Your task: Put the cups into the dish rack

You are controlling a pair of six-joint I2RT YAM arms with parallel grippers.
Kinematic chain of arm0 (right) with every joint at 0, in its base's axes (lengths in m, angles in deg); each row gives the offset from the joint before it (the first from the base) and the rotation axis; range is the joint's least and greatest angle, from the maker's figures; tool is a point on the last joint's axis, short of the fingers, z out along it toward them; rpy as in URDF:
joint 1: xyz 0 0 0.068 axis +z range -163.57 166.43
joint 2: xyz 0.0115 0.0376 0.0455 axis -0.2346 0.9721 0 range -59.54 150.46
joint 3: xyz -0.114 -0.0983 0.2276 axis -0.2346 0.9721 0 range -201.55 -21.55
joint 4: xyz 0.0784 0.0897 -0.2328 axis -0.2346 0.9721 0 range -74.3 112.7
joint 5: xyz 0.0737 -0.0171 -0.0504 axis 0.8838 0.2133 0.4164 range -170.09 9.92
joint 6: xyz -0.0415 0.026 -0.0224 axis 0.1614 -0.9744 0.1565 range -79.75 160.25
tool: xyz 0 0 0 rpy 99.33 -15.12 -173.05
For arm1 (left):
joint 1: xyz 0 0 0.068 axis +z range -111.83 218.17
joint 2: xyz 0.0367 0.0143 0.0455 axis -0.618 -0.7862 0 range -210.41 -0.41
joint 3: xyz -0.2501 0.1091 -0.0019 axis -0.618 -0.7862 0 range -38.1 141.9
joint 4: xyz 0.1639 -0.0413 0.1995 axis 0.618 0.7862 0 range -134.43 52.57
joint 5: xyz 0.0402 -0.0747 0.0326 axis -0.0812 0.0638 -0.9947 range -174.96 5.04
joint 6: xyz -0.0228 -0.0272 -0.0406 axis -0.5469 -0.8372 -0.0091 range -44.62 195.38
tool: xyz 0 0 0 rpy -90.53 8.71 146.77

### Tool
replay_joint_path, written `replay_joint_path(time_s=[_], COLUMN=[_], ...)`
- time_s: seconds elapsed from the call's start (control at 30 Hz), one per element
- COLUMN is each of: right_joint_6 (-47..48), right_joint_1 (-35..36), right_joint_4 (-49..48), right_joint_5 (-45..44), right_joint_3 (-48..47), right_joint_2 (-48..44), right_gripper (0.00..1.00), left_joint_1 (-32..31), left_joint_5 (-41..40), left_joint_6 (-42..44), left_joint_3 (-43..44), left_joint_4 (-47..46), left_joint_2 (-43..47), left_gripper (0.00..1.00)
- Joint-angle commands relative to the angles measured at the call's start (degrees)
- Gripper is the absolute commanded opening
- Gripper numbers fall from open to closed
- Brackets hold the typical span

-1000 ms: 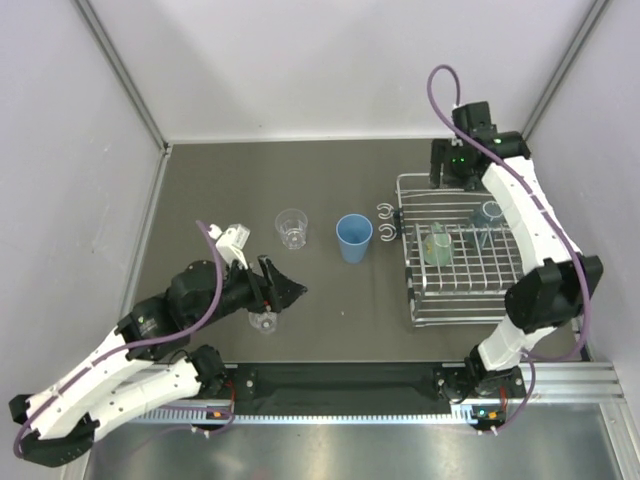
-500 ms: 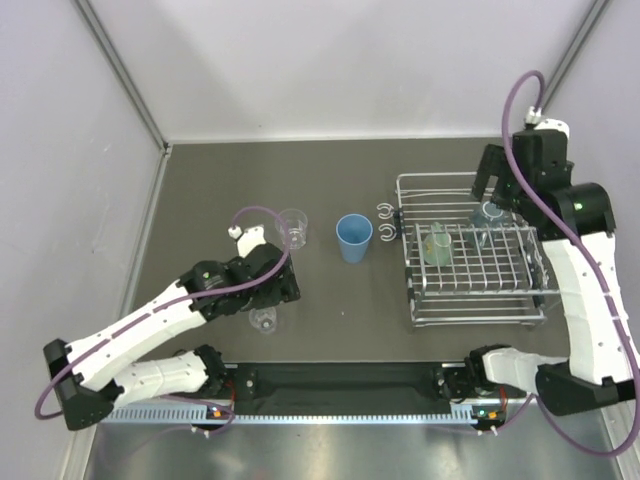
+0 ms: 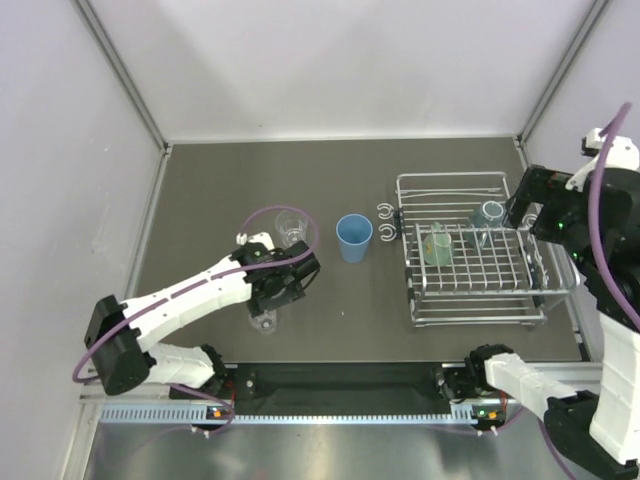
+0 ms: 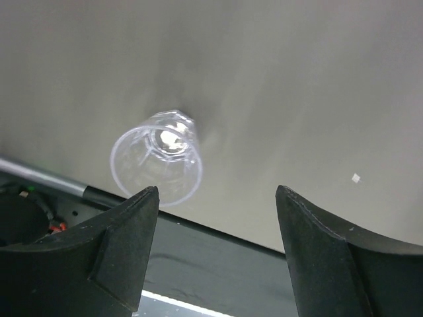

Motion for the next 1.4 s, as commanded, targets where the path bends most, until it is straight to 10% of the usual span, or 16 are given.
replay_joint_path(time_s=[0.0,0.7,0.9,1.07,1.37], right_joint_6=[0.2,-3.6,-3.9,-4.2,-5.3], right_joint_1=[0.1,0.1,0.1,0.1,0.1], right_joint_4=[7.0,1.4,0.2,-0.2,-3.7], right_joint_5=[1.5,13.9,17.2,17.6,23.4], right_joint_3=[-1.9,5.5,6.4,6.4,9.1], right_joint_2=[1.0,-5.1,-5.8,-6.1,-7.6], right_gripper=[1.00,1.00,1.00,1.00,1.00], left_joint_1=[0.1,1.5,2.3,2.9,3.1], left_joint_5=[-2.1,-1.9,-1.6,-0.8,-0.2], left_joint_6=[-5.8,-7.3,-6.5,-5.7,-2.6], left_joint_3=[2.5,-2.1,-3.1,-3.5,1.2], left_joint_4=[6.5,3.2,1.5,0.8,1.7], left_joint_2=[-2.9,-10.5,-11.2,-11.3,-5.2], left_gripper=[0.77,0.51,0.35,0.00,0.00])
